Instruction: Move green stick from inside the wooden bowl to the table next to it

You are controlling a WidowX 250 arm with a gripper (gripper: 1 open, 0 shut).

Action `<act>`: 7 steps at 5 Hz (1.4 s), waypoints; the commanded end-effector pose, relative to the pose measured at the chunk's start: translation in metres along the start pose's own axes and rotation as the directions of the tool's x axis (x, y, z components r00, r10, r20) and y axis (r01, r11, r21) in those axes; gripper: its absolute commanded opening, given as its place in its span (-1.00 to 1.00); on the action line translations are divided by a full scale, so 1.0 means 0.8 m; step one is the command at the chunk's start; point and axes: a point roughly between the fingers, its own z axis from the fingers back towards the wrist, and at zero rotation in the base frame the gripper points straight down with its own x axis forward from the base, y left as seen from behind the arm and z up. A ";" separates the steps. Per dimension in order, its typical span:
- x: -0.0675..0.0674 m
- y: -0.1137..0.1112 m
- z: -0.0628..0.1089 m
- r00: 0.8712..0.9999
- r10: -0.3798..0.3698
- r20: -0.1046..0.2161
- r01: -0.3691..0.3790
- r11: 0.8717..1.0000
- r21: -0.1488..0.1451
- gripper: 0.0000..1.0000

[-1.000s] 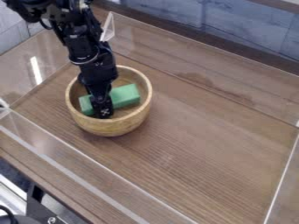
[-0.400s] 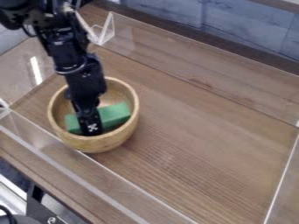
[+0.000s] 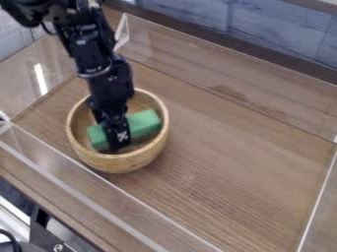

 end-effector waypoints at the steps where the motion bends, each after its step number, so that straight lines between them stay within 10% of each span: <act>1: 0.007 0.002 0.020 0.999 0.037 0.039 -0.038 0.999 0.026 -1.00; 7: 0.024 -0.006 0.076 0.987 0.151 0.055 -0.152 0.988 0.013 -1.00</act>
